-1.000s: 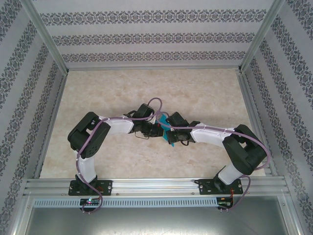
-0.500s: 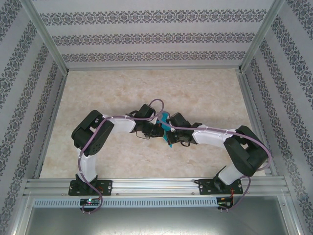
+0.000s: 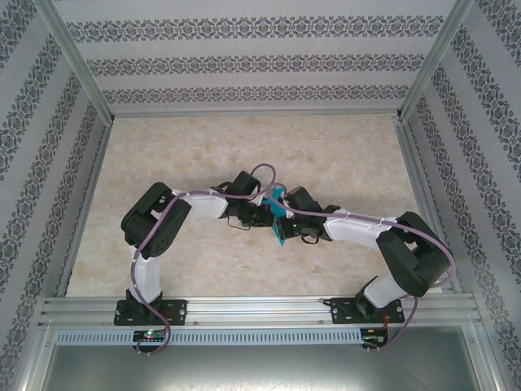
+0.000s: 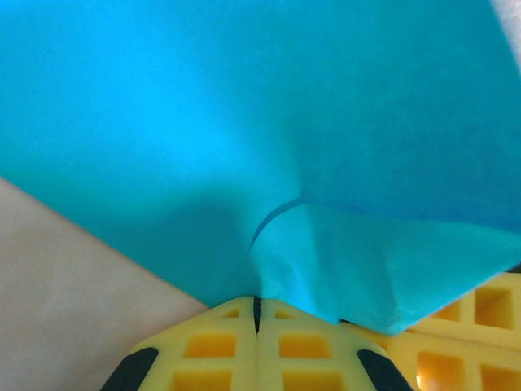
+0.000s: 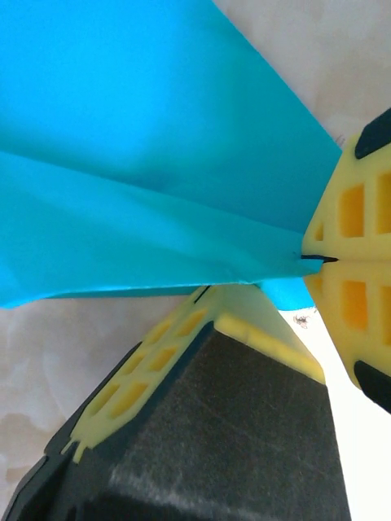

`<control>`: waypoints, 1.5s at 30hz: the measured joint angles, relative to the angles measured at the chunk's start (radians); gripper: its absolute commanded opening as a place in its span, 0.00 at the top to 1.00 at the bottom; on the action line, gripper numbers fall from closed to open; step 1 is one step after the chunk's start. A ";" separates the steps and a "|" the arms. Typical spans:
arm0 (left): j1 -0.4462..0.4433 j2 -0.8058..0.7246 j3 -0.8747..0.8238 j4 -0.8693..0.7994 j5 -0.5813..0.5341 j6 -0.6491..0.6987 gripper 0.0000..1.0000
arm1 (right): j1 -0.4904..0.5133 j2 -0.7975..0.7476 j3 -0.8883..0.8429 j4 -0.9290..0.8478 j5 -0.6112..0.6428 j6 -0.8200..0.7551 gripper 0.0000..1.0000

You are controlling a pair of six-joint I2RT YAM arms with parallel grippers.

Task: Fold a paper plane with a square sheet of paper (pick it up from the middle)
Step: Fourth fold the wing at the center of the table.

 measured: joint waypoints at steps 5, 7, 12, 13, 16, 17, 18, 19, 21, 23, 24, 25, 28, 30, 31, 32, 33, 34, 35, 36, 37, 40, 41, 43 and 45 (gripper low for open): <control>0.000 0.005 0.015 -0.024 0.000 0.022 0.99 | -0.008 -0.012 -0.008 0.017 -0.024 0.014 0.97; 0.000 0.005 0.018 -0.029 -0.001 0.026 0.99 | -0.011 -0.015 -0.011 0.022 -0.033 0.017 0.97; 0.000 0.012 0.032 -0.047 0.000 0.037 0.99 | -0.018 -0.015 -0.013 0.036 -0.055 0.023 0.97; 0.000 0.014 0.034 -0.048 0.000 0.038 0.99 | -0.018 -0.015 -0.015 0.040 -0.058 0.024 0.97; 0.000 0.016 0.039 -0.051 0.000 0.042 0.99 | -0.018 -0.014 -0.021 0.051 -0.067 0.032 0.97; 0.000 0.016 0.039 -0.052 0.000 0.042 0.99 | -0.018 -0.013 -0.021 0.051 -0.068 0.034 0.97; 0.000 0.016 0.039 -0.052 0.000 0.042 0.99 | -0.018 -0.009 -0.021 0.053 -0.068 0.034 0.97; 0.000 0.016 0.039 -0.052 0.000 0.042 0.99 | -0.018 -0.005 -0.021 0.055 -0.068 0.034 0.97; 0.000 0.018 0.043 -0.057 0.000 0.044 0.99 | -0.020 0.003 -0.021 0.055 -0.068 0.034 0.97; 0.000 0.020 0.048 -0.060 0.000 0.045 0.99 | -0.024 0.006 -0.021 0.055 -0.068 0.034 0.97; 0.000 0.021 0.049 -0.061 0.001 0.045 0.99 | -0.024 0.008 -0.021 0.055 -0.068 0.034 0.97; 0.000 0.022 0.050 -0.063 0.001 0.045 0.99 | -0.024 0.011 -0.021 0.057 -0.068 0.034 0.97; 0.000 0.022 0.050 -0.063 0.001 0.045 0.99 | -0.024 0.021 -0.021 0.065 -0.071 0.034 0.97; 0.000 0.022 0.050 -0.063 0.001 0.045 0.99 | -0.024 0.028 -0.021 0.074 -0.075 0.037 0.97; 0.000 0.022 0.050 -0.063 0.001 0.045 0.99 | -0.024 0.031 -0.021 0.078 -0.077 0.038 0.97; 0.000 0.022 0.050 -0.063 0.001 0.045 0.99 | -0.024 0.031 -0.021 0.080 -0.078 0.039 0.96; 0.000 0.022 0.050 -0.063 0.002 0.045 0.99 | -0.024 0.033 -0.021 0.082 -0.079 0.039 0.97; 0.000 0.022 0.050 -0.063 0.002 0.045 0.99 | -0.024 0.034 -0.021 0.082 -0.079 0.039 0.96; 0.000 0.022 0.050 -0.063 0.002 0.045 0.99 | -0.024 0.037 -0.021 0.084 -0.079 0.039 0.96; 0.000 0.022 0.050 -0.063 0.002 0.045 0.99 | -0.024 0.042 -0.021 0.085 -0.079 0.039 0.96; 0.000 0.022 0.050 -0.063 0.002 0.045 0.99 | -0.024 0.045 -0.021 0.088 -0.079 0.038 0.96; 0.000 0.022 0.050 -0.063 0.003 0.045 0.99 | -0.024 0.052 -0.021 0.091 -0.078 0.038 0.95; 0.000 0.022 0.050 -0.063 0.003 0.045 0.99 | -0.024 0.052 -0.020 0.091 -0.078 0.038 0.95; 0.000 0.022 0.050 -0.063 0.003 0.045 0.99 | -0.024 0.054 -0.018 0.089 -0.078 0.037 0.95; 0.000 0.022 0.050 -0.063 0.003 0.045 0.99 | -0.024 0.055 -0.015 0.082 -0.075 0.037 0.95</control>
